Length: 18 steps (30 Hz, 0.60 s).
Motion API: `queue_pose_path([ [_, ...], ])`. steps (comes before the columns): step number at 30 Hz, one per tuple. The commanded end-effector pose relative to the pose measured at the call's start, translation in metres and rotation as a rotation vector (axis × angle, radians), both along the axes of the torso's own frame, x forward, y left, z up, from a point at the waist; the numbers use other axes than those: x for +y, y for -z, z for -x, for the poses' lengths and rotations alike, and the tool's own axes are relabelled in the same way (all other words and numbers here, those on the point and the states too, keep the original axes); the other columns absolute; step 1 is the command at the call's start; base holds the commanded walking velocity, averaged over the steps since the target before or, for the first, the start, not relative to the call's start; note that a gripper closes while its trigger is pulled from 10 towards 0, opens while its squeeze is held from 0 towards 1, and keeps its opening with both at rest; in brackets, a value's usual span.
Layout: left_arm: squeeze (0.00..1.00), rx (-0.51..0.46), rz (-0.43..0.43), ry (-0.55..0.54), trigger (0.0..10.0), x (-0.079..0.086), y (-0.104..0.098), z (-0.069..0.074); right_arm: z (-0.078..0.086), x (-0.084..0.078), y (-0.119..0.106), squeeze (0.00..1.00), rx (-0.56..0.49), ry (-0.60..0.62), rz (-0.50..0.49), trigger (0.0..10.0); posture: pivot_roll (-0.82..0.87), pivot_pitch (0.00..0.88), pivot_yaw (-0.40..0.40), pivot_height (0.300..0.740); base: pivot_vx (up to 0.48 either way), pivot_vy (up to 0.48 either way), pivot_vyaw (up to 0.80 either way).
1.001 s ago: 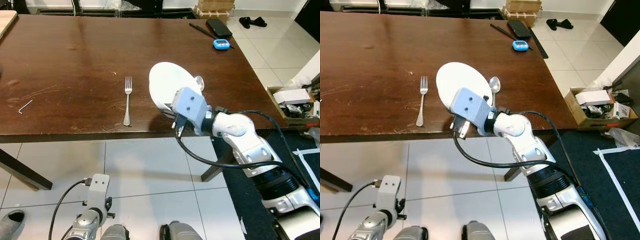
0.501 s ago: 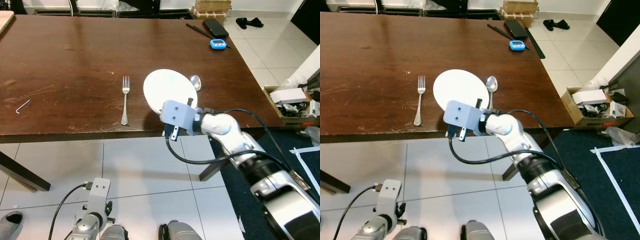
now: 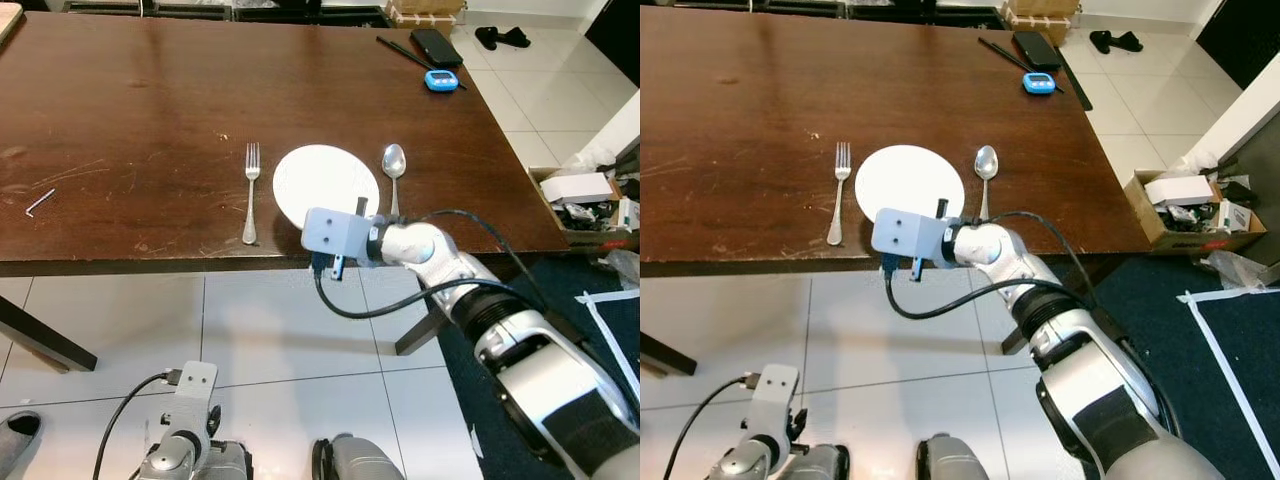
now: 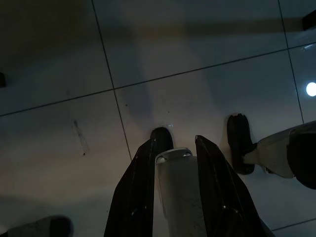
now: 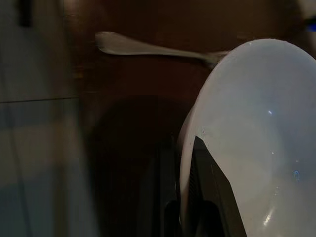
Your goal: Setting the table
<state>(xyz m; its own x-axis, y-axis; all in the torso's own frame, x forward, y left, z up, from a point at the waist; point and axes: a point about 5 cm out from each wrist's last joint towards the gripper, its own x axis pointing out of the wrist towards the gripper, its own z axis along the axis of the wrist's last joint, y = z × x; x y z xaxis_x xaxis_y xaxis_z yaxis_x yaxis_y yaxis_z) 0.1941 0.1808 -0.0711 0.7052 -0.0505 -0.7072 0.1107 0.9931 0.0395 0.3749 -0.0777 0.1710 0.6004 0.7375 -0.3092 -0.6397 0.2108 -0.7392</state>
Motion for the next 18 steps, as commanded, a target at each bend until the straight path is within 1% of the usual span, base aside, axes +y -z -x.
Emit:
queue_pose_path([
  [1,0.00,0.017,-0.003,-0.001,10.0,0.001,0.003,0.007,-0.003,-0.007,-0.003,0.00,-0.020,0.025,-0.012,10.0,0.07,0.139,-0.050,0.740,0.000,0.000,0.00],
  [2,0.00,0.017,-0.004,0.001,10.0,0.002,0.003,0.006,-0.008,-0.016,-0.009,0.00,-0.040,0.067,-0.008,10.0,0.07,0.140,-0.046,0.740,0.000,0.000,0.00],
  [4,0.00,0.011,-0.004,0.004,10.0,0.003,0.001,0.004,-0.015,-0.044,-0.013,0.00,-0.058,0.163,0.027,10.0,0.07,0.142,-0.041,0.740,0.000,0.000,0.00],
  [5,0.00,0.011,-0.004,0.004,10.0,0.003,0.001,0.004,-0.015,-0.044,-0.013,0.00,-0.058,0.163,0.027,10.0,0.07,0.142,-0.041,0.740,0.000,0.000,0.00],
  [6,0.00,0.008,-0.004,0.005,10.0,0.003,0.000,0.002,-0.017,-0.058,-0.011,0.00,-0.060,0.210,0.056,10.0,0.07,0.144,-0.037,0.740,0.000,0.000,0.00],
  [7,0.00,0.004,-0.003,0.008,10.0,0.003,0.000,0.001,-0.019,-0.075,-0.009,0.00,-0.060,0.276,0.089,10.0,0.07,0.144,-0.037,0.740,0.000,0.000,0.00],
  [8,0.00,0.002,-0.002,0.010,10.0,0.003,-0.001,0.000,-0.019,-0.083,-0.008,0.00,-0.061,0.307,0.097,10.0,0.08,0.147,-0.034,0.740,0.000,0.000,0.00],
  [9,0.00,0.002,-0.002,0.010,10.0,0.003,-0.001,0.000,-0.019,-0.083,-0.008,0.00,-0.061,0.307,0.097,10.0,0.08,0.147,-0.034,0.740,0.000,0.000,0.00],
  [11,0.00,-0.002,-0.001,0.012,10.0,0.003,-0.001,0.000,-0.020,-0.092,-0.009,0.00,-0.063,0.346,0.101,10.0,0.08,0.145,-0.032,0.740,0.000,0.000,0.00],
  [13,0.00,-0.005,0.000,0.012,10.0,0.004,-0.002,0.000,-0.020,-0.097,-0.010,0.00,-0.065,0.371,0.092,10.0,0.08,0.147,-0.030,0.740,0.000,0.000,0.00],
  [17,0.00,-0.004,0.000,0.012,10.0,0.004,-0.002,0.000,-0.021,-0.096,-0.011,0.00,-0.068,0.369,0.080,10.0,0.08,0.149,-0.028,0.740,0.000,0.000,0.00],
  [18,0.00,-0.002,-0.001,0.010,10.0,0.005,-0.002,0.000,-0.021,-0.088,-0.010,0.00,-0.072,0.340,0.071,10.0,0.08,0.147,-0.029,0.740,0.000,0.000,0.00],
])
